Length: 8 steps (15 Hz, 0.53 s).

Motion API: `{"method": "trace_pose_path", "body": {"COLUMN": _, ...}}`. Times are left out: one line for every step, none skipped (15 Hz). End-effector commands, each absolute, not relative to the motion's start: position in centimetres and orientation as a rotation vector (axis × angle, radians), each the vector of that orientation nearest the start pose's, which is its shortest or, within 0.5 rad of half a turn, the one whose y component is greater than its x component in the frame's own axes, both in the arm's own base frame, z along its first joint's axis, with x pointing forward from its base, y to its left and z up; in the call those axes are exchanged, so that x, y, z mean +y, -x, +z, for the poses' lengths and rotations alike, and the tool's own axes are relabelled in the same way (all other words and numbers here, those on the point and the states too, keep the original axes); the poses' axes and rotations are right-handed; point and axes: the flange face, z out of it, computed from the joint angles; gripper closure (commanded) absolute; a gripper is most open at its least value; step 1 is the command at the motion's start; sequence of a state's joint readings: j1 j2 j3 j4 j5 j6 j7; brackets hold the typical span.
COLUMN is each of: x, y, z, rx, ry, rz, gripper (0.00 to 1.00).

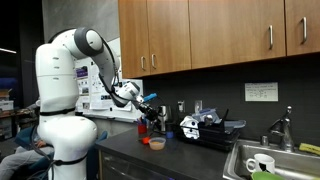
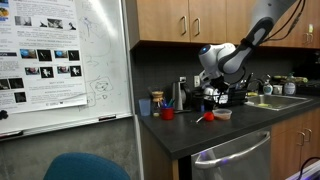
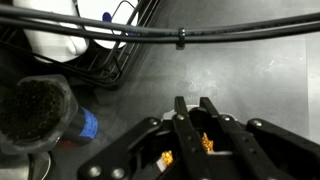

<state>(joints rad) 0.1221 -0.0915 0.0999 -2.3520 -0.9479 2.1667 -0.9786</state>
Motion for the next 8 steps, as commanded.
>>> {"method": "trace_pose_path", "body": {"x": 5.8, "y": -48.0, "z": 38.2, "rx": 1.883, "ry": -1.538, "rz": -0.426, "gripper": 0.95}}
{"method": "trace_pose_path", "body": {"x": 5.4, "y": -48.2, "z": 38.1, "rx": 1.879, "ry": -1.548, "rz": -0.423, "gripper": 0.95}}
{"method": "trace_pose_path", "body": {"x": 4.9, "y": -48.3, "z": 38.0, "rx": 1.876, "ry": -1.558, "rz": -0.419, "gripper": 0.95}}
{"method": "trace_pose_path", "body": {"x": 4.4, "y": -48.5, "z": 37.9, "rx": 1.87, "ry": -1.568, "rz": -0.414, "gripper": 0.95}}
{"method": "trace_pose_path", "body": {"x": 3.9, "y": -48.6, "z": 37.6, "rx": 1.868, "ry": -1.577, "rz": -0.406, "gripper": 0.95}}
{"method": "trace_pose_path", "body": {"x": 3.4, "y": -48.7, "z": 37.3, "rx": 1.867, "ry": -1.586, "rz": -0.402, "gripper": 0.95}}
{"method": "trace_pose_path", "body": {"x": 2.9, "y": -48.8, "z": 37.0, "rx": 1.867, "ry": -1.593, "rz": -0.397, "gripper": 0.95}}
{"method": "trace_pose_path", "body": {"x": 2.4, "y": -48.8, "z": 36.7, "rx": 1.867, "ry": -1.597, "rz": -0.393, "gripper": 0.95}}
